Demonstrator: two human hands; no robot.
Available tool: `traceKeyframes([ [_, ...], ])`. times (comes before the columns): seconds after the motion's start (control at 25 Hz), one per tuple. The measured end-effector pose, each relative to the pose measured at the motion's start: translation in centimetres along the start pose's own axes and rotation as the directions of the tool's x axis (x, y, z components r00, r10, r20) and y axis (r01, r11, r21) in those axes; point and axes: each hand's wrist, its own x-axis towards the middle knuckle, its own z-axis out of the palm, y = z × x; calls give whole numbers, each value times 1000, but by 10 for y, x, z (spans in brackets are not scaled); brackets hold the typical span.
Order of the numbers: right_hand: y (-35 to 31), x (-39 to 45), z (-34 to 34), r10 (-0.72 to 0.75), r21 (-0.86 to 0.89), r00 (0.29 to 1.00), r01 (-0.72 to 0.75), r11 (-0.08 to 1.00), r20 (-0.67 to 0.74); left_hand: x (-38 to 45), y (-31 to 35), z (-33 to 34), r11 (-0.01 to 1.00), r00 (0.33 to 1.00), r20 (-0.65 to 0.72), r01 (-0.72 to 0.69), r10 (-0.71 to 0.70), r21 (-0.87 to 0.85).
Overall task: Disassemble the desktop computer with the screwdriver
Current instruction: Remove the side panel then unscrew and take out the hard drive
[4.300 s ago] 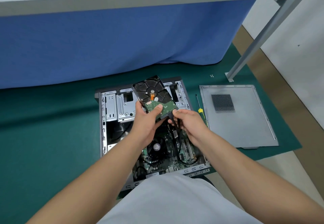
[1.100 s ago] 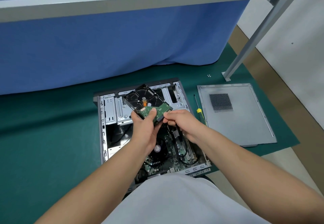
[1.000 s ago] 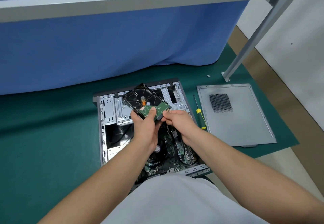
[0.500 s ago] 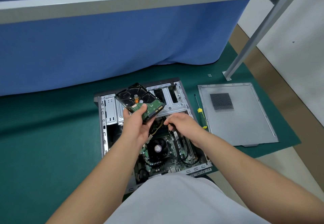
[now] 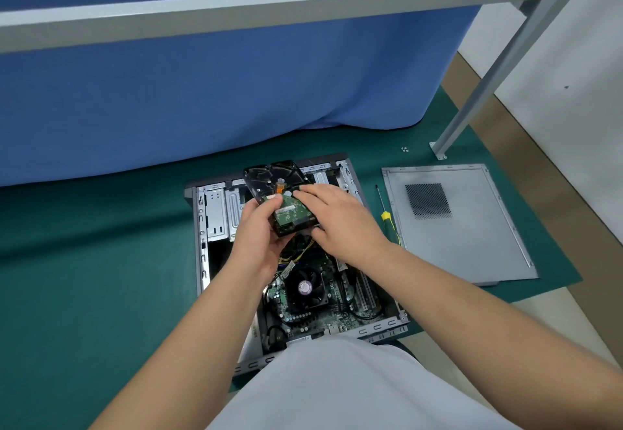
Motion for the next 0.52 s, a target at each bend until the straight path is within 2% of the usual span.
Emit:
traceKeyframes([
  [0.08,2,1,-1,-12,-112,1000,10,994,-21,-4,4,1,997,997,72,-9,4,73],
  [0.12,3,0,-2,14,-97,998,-20,995,-55,-4,5,0,993,994,110,0,-13,119],
  [0.2,4,-3,-4,192,147,973,-173,974,-129,-2,7,-3,978,994,105,18,-41,210],
  [0.24,6,-4,-3,331,353,937,-273,895,-115,1,6,-4,973,998,54,22,-36,230],
  [0.28,8,-7,-2,472,600,880,-357,716,-40,3,4,-5,974,1000,-6,31,-31,226],
  [0.32,8,-11,-2,561,825,819,-394,404,117,6,3,-5,979,998,-46,44,-35,199],
  [0.36,8,-15,-2,555,929,779,-369,26,293,8,2,-4,986,996,-64,65,-56,154],
  [0.4,8,-21,0,508,912,758,-317,-261,409,10,2,-2,990,995,-58,92,-87,103],
  [0.44,10,-26,1,470,865,751,-271,-422,464,12,2,2,992,994,-33,110,-109,61],
  [0.48,12,-30,3,443,836,756,-247,-490,482,13,3,5,993,994,-7,111,-111,46],
  [0.52,14,-33,4,428,835,768,-241,-495,476,15,3,9,994,995,17,103,-103,41],
])
